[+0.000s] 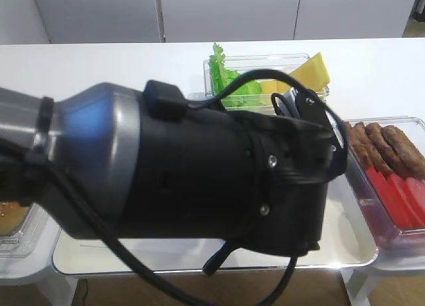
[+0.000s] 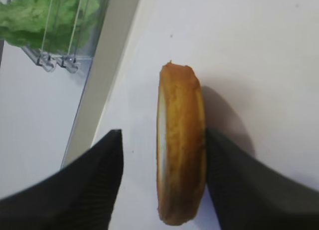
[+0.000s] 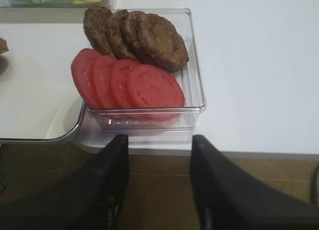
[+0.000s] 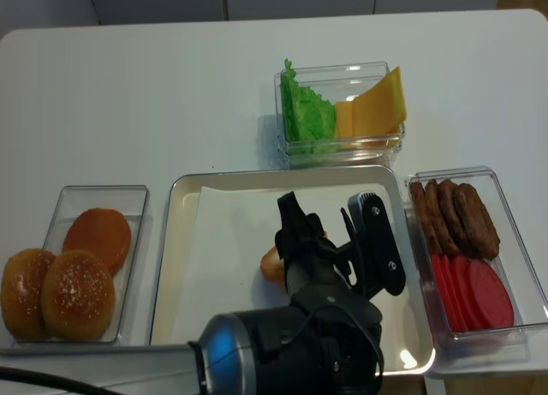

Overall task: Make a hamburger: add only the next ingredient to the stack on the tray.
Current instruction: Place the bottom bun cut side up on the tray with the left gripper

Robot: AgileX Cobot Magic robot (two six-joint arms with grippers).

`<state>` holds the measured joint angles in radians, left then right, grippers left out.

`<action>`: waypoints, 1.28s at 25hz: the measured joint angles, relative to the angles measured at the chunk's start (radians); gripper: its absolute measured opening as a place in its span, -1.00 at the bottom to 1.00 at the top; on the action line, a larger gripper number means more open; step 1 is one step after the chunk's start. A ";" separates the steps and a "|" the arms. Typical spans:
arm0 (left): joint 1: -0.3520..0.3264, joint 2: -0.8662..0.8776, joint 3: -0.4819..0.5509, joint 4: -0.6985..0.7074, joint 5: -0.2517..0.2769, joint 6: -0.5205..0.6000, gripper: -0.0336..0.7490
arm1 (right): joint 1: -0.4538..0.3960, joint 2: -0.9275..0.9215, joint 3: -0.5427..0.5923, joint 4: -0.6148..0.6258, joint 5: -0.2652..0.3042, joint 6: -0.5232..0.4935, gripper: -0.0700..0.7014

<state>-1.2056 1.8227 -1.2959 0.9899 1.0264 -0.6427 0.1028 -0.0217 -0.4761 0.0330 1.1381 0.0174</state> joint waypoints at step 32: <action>0.072 -0.023 -0.129 -0.336 -0.039 0.201 0.62 | 0.000 0.000 0.000 0.000 0.000 0.002 0.02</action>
<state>-1.1335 1.7993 -1.4253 0.6537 0.9874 -0.4416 0.1028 -0.0217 -0.4761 0.0330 1.1381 0.0193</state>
